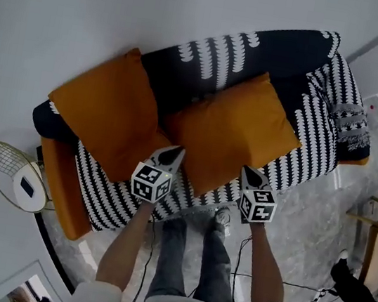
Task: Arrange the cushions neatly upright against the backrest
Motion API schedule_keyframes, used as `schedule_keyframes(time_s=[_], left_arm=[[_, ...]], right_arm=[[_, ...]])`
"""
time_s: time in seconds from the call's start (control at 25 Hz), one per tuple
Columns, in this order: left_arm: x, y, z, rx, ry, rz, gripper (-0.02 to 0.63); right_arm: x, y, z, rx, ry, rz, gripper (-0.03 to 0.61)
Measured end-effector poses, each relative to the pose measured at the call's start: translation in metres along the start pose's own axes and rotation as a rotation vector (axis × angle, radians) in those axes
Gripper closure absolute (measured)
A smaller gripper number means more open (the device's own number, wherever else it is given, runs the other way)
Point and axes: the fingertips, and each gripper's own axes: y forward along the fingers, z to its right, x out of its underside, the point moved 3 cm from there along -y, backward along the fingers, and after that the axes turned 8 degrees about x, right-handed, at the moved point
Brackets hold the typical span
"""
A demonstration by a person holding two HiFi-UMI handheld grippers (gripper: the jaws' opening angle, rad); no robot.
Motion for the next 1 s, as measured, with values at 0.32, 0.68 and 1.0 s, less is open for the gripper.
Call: schedule_keyframes(time_s=[0.32, 0.68, 1.0], left_arm=[[0.000, 0.062, -0.027, 0.066, 0.036, -0.111, 0.583], [0.019, 0.114, -0.041, 0.098, 0.048, -0.195, 0.583], [0.022, 0.167, -0.075, 0.091, 0.075, -0.271, 0.304]], right_arm=[[0.025, 0.022, 0.039, 0.078, 0.132, -0.034, 0.549], [0.062, 0.042, 0.060, 0.113, 0.220, -0.080, 0.549], [0.086, 0.064, 0.065, 0.122, 0.435, -0.109, 0.274]])
